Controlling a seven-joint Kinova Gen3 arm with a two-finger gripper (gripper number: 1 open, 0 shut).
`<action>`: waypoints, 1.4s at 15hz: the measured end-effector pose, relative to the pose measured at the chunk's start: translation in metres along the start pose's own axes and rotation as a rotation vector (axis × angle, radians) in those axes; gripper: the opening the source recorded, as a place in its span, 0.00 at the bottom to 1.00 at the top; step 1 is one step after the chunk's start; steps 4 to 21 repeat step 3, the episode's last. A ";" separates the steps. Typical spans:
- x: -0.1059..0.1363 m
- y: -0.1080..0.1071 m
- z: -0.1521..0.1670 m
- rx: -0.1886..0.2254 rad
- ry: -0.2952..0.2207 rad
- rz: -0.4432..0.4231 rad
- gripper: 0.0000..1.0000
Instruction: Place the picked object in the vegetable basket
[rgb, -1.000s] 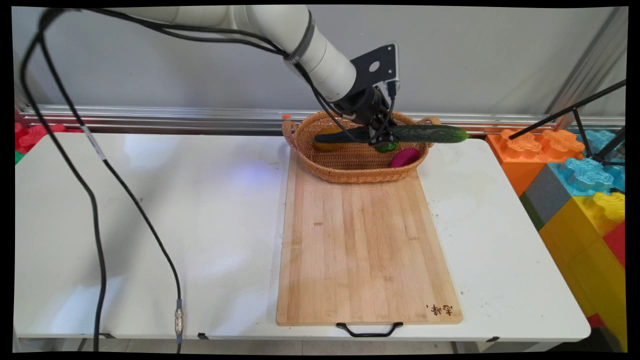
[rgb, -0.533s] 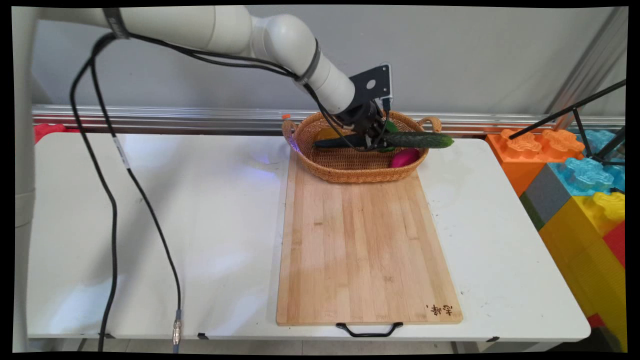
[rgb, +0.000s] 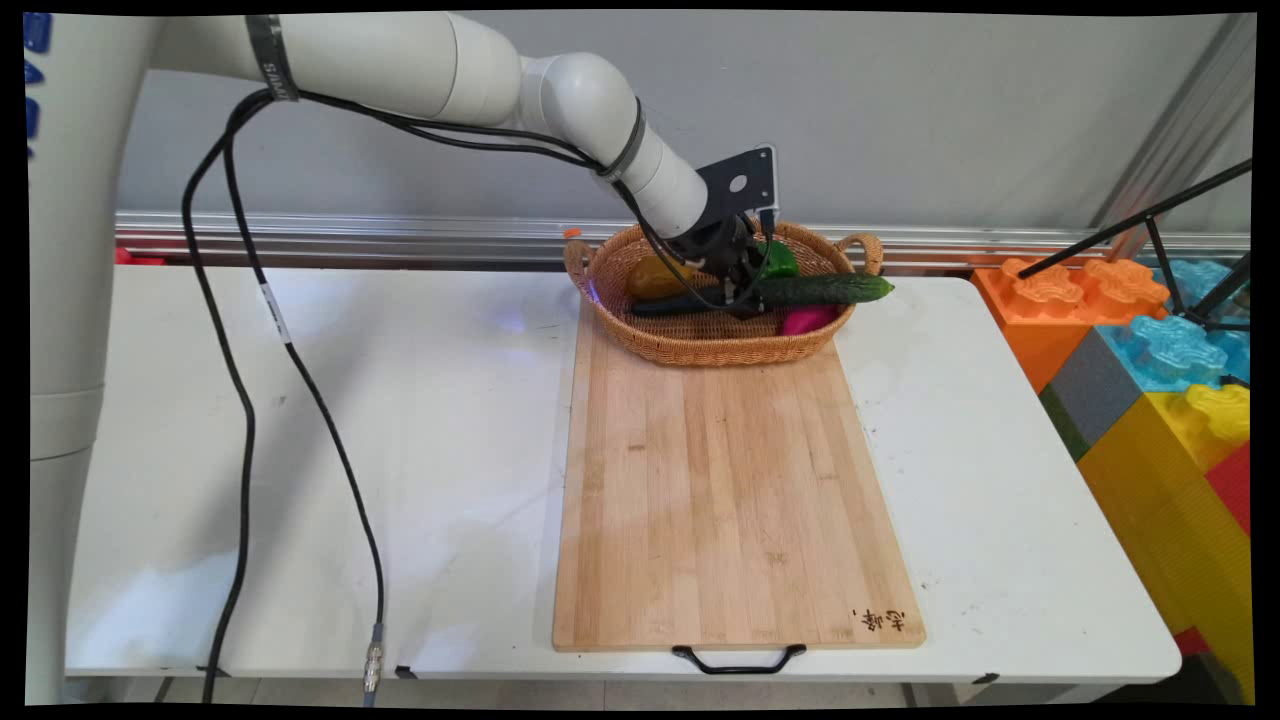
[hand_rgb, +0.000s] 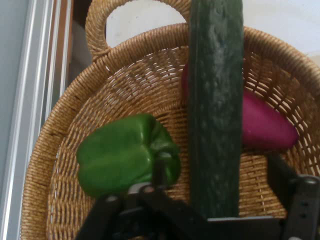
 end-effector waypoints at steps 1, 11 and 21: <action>0.001 0.000 0.000 -0.004 -0.001 -0.005 1.00; 0.006 -0.001 -0.004 -0.013 0.004 -0.023 1.00; 0.006 -0.001 -0.004 -0.013 0.004 -0.023 1.00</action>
